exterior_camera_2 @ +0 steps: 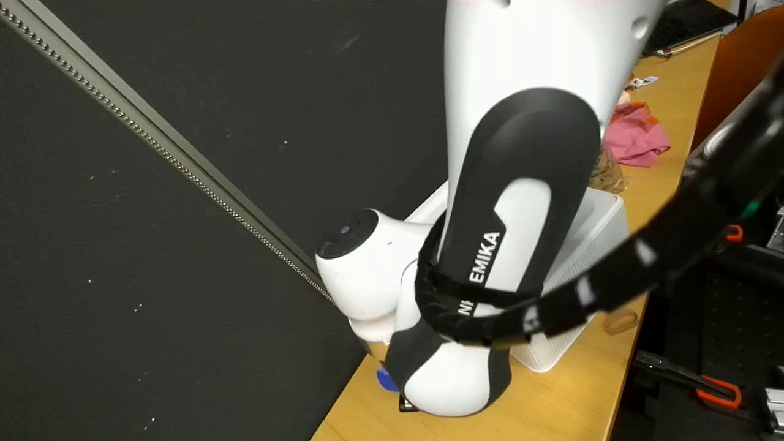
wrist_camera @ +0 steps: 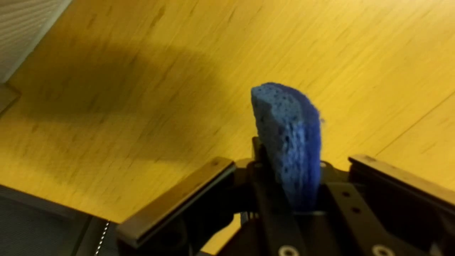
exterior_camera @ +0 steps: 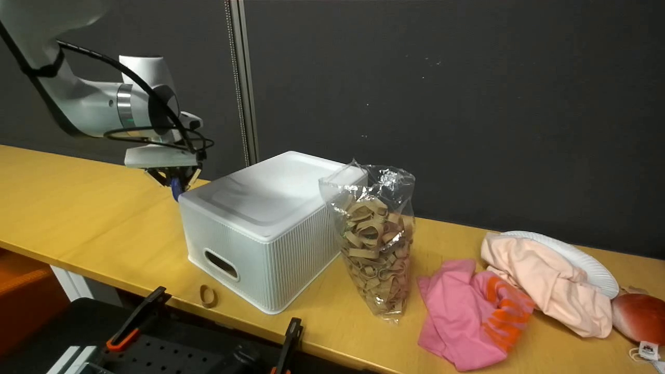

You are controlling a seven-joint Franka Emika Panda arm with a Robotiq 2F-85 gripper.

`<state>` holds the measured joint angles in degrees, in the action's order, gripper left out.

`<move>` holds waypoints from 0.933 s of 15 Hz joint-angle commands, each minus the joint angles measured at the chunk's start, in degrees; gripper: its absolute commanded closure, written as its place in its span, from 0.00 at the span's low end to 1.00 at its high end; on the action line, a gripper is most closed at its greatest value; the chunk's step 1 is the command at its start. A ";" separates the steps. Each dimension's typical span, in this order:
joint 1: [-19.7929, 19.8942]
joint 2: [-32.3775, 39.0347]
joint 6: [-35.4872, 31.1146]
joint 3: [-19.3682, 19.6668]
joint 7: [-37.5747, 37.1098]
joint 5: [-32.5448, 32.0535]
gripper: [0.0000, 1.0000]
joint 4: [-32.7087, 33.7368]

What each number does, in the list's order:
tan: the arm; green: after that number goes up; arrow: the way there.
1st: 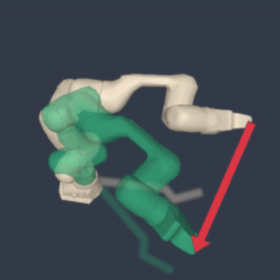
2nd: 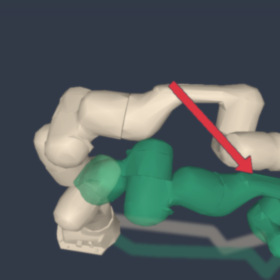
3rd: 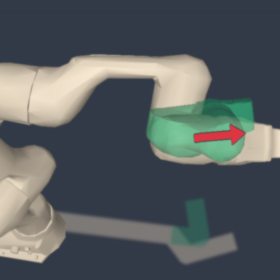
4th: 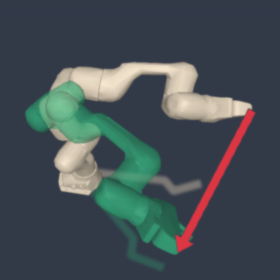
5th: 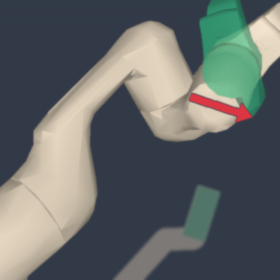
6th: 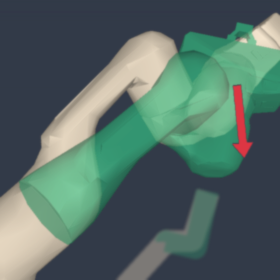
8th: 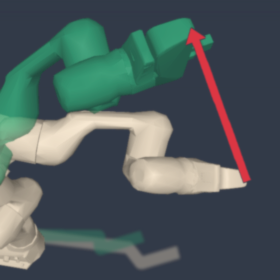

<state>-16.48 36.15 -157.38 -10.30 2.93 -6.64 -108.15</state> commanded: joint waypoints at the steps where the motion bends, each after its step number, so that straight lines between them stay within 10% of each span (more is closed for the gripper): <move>1: 1.24 -9.62 4.03 0.10 -0.86 0.80 0.97 -4.60; 14: 7.00 -37.67 22.29 3.93 -9.51 -1.47 0.97 -19.05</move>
<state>-11.30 2.78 -135.72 -6.80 -4.37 -8.51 -121.69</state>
